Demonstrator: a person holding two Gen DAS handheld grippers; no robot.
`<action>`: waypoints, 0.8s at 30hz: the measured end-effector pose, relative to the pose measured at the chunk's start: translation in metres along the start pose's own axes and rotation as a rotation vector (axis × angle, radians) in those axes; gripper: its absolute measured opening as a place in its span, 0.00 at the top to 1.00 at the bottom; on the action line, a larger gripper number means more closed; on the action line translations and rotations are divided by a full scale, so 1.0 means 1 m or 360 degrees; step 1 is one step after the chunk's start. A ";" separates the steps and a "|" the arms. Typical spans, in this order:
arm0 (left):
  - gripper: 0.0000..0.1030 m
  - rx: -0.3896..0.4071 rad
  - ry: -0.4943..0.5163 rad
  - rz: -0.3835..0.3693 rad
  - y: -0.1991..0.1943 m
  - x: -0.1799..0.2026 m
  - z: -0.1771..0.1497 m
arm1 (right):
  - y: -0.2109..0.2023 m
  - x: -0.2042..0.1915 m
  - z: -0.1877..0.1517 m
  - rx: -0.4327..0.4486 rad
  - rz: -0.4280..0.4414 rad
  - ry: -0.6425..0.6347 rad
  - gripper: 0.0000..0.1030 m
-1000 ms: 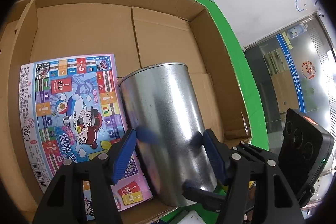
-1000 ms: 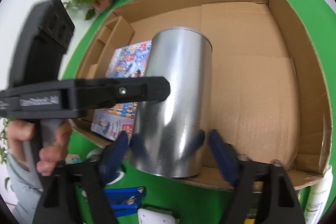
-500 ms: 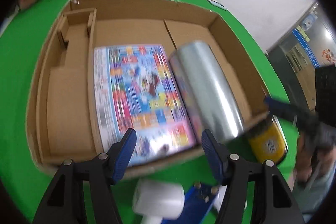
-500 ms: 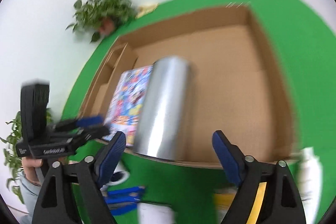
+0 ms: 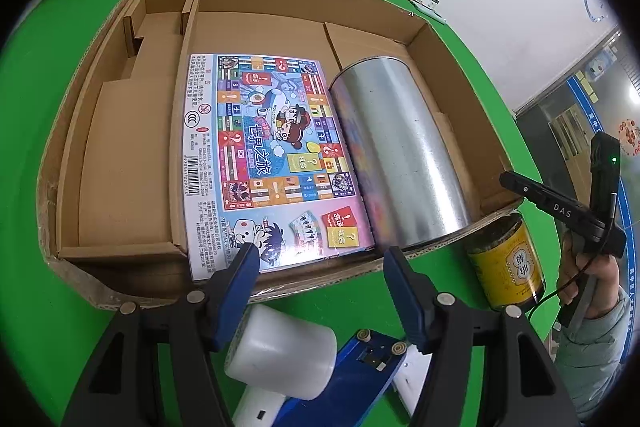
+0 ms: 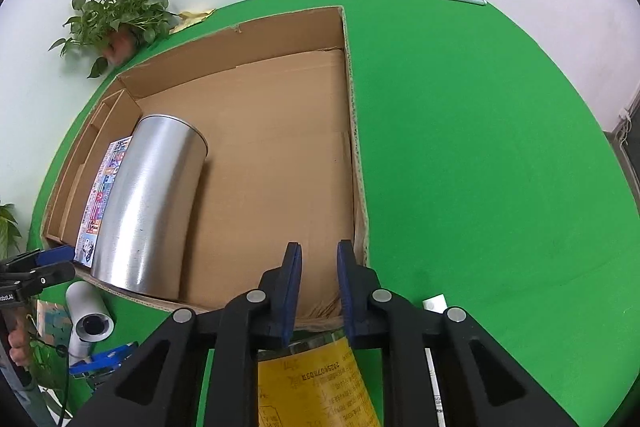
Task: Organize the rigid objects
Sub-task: 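Grasp the yellow-labelled jar with the right gripper and lift it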
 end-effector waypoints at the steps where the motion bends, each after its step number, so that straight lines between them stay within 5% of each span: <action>1: 0.39 0.0000 -0.0003 -0.0002 -0.001 0.004 -0.001 | 0.000 0.001 0.000 -0.0003 0.0000 0.0002 0.86; 7: 0.39 0.0006 0.0019 0.0062 0.002 0.013 -0.006 | 0.000 0.008 0.004 0.0019 0.0012 0.0048 0.83; 9: 0.39 0.0044 0.0003 0.0062 -0.001 0.013 -0.004 | -0.002 0.005 0.002 0.0014 0.0023 0.0077 0.74; 11: 0.39 0.0107 -0.0030 0.0056 -0.010 0.012 -0.001 | -0.005 -0.005 0.001 0.0017 0.0105 0.0089 0.51; 15: 0.34 0.0361 -0.0031 0.0188 -0.040 0.015 0.007 | 0.000 -0.042 0.001 -0.0005 0.0209 0.0005 0.57; 20: 0.32 0.0418 0.0031 0.0233 -0.050 0.034 0.003 | 0.032 -0.087 0.000 -0.0135 0.0263 -0.0052 0.77; 24: 0.32 0.0460 0.0080 0.0293 -0.055 0.047 -0.004 | 0.027 -0.099 -0.005 -0.0111 0.0250 -0.0093 0.82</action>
Point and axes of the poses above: each gripper's, at about its wrist camera, not at the fingertips, and y roughly the way its jaws point, x to its right, z to its top, the point moved 9 cm from there along y, roughly the way its jaws point, and after that the axes turned 9 degrees about -x, right-handed, at the moved point
